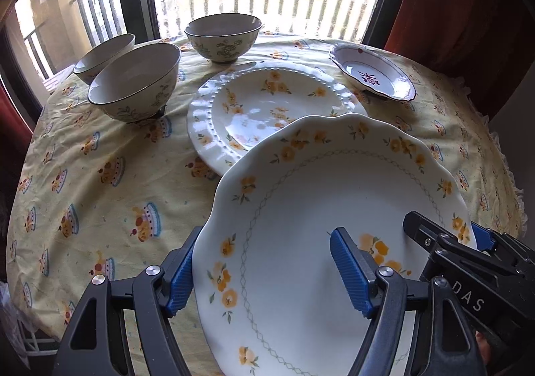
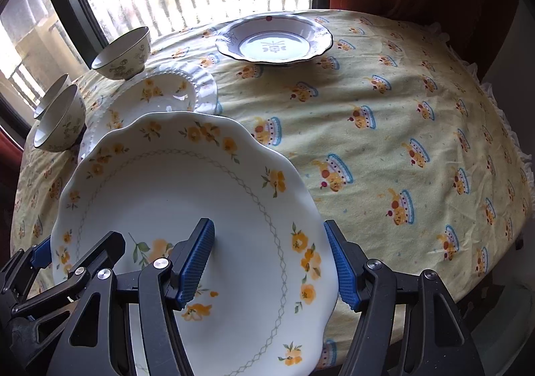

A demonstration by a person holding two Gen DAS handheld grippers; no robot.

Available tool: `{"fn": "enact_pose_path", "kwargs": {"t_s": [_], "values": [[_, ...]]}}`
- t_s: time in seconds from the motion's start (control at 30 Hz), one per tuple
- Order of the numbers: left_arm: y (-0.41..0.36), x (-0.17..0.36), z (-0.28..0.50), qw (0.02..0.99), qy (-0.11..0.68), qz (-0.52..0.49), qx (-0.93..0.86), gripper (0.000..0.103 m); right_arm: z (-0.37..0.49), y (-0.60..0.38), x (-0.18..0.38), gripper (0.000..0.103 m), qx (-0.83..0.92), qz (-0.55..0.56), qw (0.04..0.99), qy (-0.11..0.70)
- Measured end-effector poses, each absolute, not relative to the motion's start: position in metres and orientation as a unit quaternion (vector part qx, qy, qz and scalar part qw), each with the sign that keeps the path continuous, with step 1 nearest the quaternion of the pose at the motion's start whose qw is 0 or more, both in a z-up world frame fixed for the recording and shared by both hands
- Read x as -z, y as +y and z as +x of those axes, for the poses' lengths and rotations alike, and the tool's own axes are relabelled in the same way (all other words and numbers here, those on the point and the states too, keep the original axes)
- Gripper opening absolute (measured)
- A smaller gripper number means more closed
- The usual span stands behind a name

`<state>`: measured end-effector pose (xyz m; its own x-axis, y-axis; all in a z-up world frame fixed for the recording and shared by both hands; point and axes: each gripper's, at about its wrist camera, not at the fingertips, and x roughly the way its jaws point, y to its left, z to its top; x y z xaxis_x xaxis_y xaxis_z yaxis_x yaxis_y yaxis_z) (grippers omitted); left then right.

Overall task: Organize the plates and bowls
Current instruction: 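Lift the flowered plate with both grippers and carry it beside the beaded plate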

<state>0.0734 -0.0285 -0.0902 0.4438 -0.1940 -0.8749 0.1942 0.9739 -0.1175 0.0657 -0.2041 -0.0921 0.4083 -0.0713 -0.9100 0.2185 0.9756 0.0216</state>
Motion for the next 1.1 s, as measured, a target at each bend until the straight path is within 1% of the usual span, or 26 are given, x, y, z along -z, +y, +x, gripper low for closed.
{"fn": "enact_pose_path", "kwargs": {"t_s": [0.57, 0.77, 1.1], "values": [[0.105, 0.102, 0.077, 0.847, 0.524, -0.006, 0.09, 0.075, 0.072, -0.06, 0.104, 0.07, 0.065, 0.063, 0.834, 0.544], [0.135, 0.113, 0.085, 0.84, 0.538, -0.011, 0.069, 0.075, 0.083, -0.028, 0.114, 0.07, 0.044, 0.057, 0.832, 0.549], [0.158, 0.138, 0.102, 0.821, 0.568, -0.033, 0.052, 0.075, 0.106, 0.0, 0.14, 0.07, 0.027, 0.048, 0.813, 0.58]]}}
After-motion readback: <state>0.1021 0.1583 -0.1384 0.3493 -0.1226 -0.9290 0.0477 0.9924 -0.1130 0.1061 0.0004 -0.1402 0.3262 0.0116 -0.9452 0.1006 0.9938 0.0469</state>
